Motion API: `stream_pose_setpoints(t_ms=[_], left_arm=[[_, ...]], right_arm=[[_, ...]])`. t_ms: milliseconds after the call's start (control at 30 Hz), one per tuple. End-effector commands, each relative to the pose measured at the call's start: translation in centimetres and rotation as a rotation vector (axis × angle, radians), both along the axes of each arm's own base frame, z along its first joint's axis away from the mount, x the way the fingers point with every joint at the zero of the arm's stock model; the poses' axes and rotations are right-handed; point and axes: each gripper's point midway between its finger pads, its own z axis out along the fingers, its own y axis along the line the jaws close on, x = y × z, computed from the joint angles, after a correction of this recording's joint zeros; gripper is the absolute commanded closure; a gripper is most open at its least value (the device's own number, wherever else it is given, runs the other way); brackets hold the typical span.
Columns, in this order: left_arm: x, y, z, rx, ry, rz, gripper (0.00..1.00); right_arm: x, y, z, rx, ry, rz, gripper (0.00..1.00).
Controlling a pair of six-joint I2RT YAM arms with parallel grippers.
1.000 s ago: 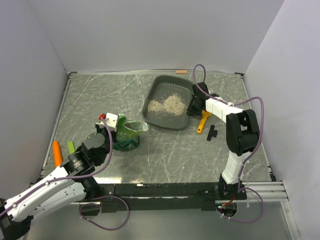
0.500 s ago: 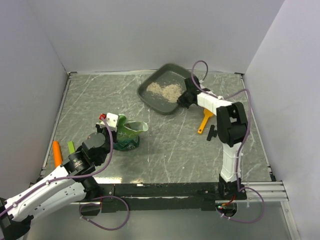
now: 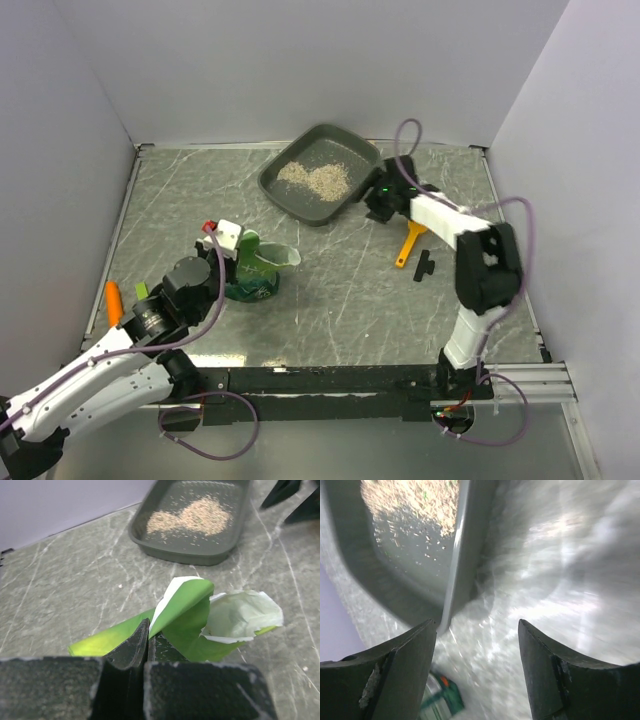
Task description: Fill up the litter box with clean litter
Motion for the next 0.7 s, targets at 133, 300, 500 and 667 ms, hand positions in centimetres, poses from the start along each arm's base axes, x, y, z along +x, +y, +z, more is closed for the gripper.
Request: stream_pose_setpoints(t_ms=[133, 300, 500, 667], left_arm=[[-1.3, -7.1, 5.4, -0.087, -0.047, -0.357, 0.99], [-3.4, -11.0, 5.9, -0.061, -0.025, -0.613, 0.99], [-5.4, -14.0, 8.6, -0.081, -0.019, -0.814, 0.99], [-6.7, -16.4, 10.6, -0.065, -0.02, -0.979, 0.99]], right_arm=[[-6.4, -4.0, 10.8, -0.116, -0.314, 0.18, 0.26], [-11.3, -4.1, 12.3, -0.119, -0.368, 0.297, 0.26], [-15.0, -5.0, 13.4, -0.15, -0.42, 0.346, 0.25], [-16.7, -6.3, 14.2, -0.204, -0.443, 0.338, 0.25]])
